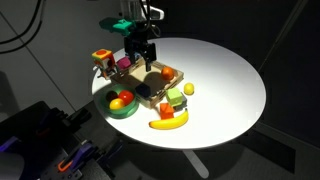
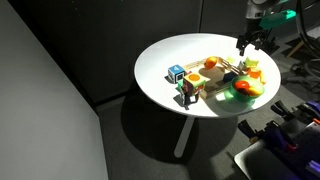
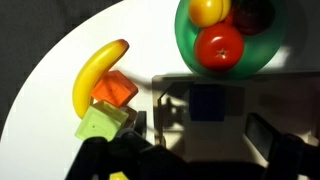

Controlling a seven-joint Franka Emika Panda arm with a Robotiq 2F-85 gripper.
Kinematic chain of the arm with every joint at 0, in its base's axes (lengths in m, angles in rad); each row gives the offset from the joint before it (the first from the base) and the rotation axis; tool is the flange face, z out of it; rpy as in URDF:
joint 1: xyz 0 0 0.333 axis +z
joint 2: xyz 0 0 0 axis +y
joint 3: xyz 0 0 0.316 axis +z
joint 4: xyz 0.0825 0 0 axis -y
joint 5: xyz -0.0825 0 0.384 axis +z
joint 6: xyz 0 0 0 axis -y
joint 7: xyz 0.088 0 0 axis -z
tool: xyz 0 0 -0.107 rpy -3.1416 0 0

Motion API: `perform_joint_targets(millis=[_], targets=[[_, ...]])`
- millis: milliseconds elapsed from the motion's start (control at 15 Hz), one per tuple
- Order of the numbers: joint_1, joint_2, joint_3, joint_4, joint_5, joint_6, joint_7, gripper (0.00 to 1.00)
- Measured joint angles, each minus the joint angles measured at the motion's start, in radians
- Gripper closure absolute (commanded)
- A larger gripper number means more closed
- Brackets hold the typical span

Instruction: Put the blue block on top of the orange block

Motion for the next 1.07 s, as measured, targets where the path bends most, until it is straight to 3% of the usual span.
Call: perform_joint_targets(millis=[467, 1067], targets=[[0.000, 0.083, 0.000, 0.004, 0.010, 0.076, -0.050, 0.00], [-0.001, 0.185, 0.016, 0.004, 0.110, 0.242, -0.122, 0.00]])
